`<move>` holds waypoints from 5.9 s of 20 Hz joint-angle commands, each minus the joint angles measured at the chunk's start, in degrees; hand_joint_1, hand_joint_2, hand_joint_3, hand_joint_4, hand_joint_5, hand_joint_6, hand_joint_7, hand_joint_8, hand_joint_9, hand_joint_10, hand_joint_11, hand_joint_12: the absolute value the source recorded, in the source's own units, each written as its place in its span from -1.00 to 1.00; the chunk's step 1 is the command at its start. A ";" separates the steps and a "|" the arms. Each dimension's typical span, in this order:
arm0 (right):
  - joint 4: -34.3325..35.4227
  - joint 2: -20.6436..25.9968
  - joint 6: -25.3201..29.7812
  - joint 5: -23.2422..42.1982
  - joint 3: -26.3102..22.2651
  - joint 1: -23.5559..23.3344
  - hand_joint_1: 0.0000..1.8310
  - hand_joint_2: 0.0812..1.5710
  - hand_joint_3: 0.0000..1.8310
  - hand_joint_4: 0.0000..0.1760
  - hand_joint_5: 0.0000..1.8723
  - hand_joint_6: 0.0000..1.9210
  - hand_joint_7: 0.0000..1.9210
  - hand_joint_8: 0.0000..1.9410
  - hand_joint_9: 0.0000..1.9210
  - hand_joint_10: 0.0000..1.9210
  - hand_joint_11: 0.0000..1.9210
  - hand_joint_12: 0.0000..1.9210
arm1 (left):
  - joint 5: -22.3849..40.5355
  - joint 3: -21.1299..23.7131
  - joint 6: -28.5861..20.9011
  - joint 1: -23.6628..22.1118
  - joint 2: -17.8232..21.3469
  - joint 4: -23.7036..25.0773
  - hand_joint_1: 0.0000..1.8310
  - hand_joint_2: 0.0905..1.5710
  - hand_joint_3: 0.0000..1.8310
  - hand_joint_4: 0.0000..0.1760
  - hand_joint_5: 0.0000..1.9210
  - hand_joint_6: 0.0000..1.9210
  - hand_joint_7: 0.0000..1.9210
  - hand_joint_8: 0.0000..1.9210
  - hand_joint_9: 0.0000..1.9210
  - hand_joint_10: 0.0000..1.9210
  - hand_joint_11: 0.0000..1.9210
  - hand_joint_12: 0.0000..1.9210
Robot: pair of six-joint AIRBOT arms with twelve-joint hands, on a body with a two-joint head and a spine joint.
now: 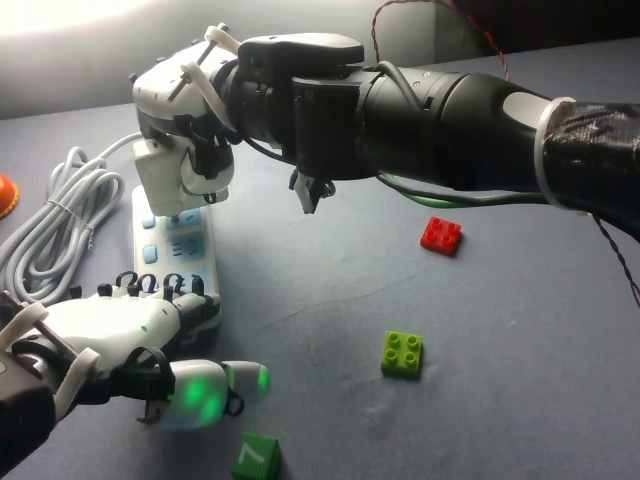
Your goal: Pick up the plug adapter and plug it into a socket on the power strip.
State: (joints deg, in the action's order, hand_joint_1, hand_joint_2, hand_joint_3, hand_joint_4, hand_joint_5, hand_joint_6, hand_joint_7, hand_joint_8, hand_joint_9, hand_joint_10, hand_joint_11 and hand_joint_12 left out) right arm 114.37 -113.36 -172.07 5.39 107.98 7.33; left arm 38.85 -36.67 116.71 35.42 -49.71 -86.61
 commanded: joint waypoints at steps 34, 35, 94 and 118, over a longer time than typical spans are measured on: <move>-0.13 0.04 1.42 -2.10 -1.45 1.58 0.37 0.37 -1.00 -1.00 0.03 -0.11 0.12 0.04 0.09 -0.20 -0.10 0.31 | 0.70 -0.35 -0.80 0.51 0.55 0.03 -1.00 0.53 -1.00 -1.00 -0.90 -0.99 -0.90 -0.99 -0.90 -0.99 -1.00 -0.62; -0.13 0.08 1.41 -2.08 -1.45 1.54 0.37 0.37 -1.00 -1.00 0.02 -0.10 0.12 0.05 0.08 -0.18 -0.11 0.33 | 0.70 -0.34 -0.80 0.51 0.55 0.03 -1.00 0.53 -1.00 -1.00 -0.90 -0.99 -0.90 -1.00 -0.90 -0.99 -1.00 -0.62; -4.14 30.20 -0.35 -1.20 -31.02 -8.09 -0.43 0.19 -1.00 -0.20 -0.67 -0.99 -0.63 -0.99 -0.60 -0.99 -0.99 0.08 | -6.41 -6.30 8.23 -10.95 5.27 0.08 -1.00 0.54 -1.00 -1.00 -0.94 -1.00 -0.91 -1.00 -0.92 -1.00 -1.00 -0.67; -4.37 54.52 -0.28 10.59 -63.69 -5.64 -0.42 0.56 -0.99 -1.00 0.21 1.00 0.23 1.00 0.37 1.00 0.55 1.00 | -12.66 -14.79 -0.20 -19.98 7.42 20.32 -0.60 0.73 -1.00 -1.00 0.19 1.00 0.24 1.00 0.25 1.00 0.25 1.00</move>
State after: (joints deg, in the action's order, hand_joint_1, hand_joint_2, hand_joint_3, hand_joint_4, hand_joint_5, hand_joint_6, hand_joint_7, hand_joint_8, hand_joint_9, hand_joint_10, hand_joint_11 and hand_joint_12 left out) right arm 111.61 -59.33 -172.29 17.19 44.60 2.13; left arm 23.57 -51.13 116.18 16.34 -42.94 -68.05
